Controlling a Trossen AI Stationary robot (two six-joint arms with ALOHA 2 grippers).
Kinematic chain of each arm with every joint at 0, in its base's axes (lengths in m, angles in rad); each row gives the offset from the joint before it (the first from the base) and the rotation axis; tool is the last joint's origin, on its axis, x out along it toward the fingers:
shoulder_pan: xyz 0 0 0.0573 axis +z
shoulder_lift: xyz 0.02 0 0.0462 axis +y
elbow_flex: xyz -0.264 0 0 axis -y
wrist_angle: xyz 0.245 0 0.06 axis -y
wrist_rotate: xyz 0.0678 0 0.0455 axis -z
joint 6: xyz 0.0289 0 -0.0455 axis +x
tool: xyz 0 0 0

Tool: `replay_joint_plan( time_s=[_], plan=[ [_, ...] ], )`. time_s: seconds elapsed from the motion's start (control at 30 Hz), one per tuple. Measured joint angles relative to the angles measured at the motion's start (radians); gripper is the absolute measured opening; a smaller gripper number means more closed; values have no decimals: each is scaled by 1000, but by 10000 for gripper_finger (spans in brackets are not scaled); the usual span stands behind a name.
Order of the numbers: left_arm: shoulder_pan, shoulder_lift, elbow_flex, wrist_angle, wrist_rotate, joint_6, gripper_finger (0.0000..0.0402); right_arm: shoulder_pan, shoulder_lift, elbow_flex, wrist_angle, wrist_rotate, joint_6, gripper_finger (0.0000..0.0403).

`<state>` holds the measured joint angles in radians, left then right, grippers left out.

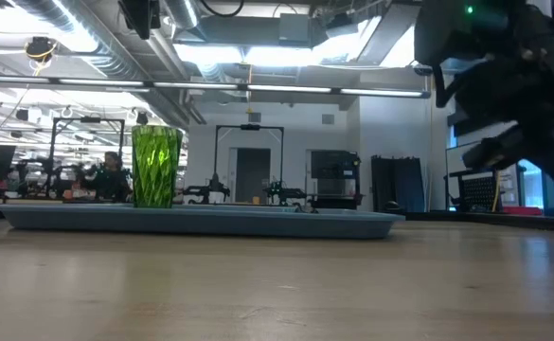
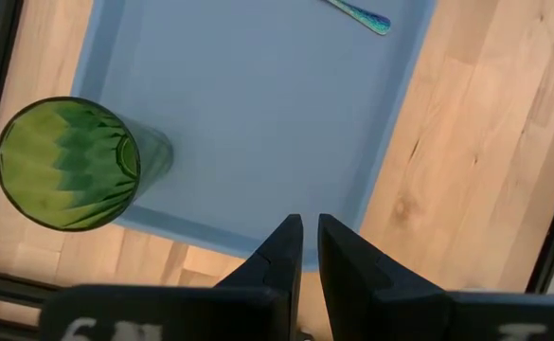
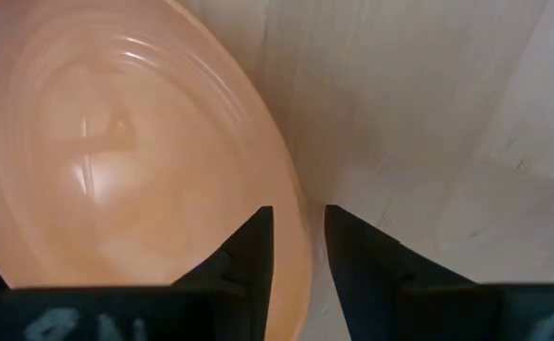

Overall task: Pick and place plate/cup/fork/spoon on tray
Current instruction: Put the orange plate on the blue tray to the left of the blue fork

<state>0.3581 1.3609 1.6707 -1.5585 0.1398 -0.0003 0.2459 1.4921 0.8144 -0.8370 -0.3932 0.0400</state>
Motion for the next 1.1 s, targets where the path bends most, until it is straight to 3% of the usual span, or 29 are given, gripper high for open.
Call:
replay_joint_plan(
  time_s=[0.7, 0.83, 1.1],
  plan=[
    [0, 0, 0, 5, 0, -27, 30, 0, 4, -56, 162, -8, 3, 103],
    [0, 0, 0, 5, 0, -27, 30, 3, 40, -56, 169, -61, 0, 103],
    [0, 0, 0, 5, 0, -25, 30, 15, 110, -56, 200, -64, -18, 87]
  ],
)
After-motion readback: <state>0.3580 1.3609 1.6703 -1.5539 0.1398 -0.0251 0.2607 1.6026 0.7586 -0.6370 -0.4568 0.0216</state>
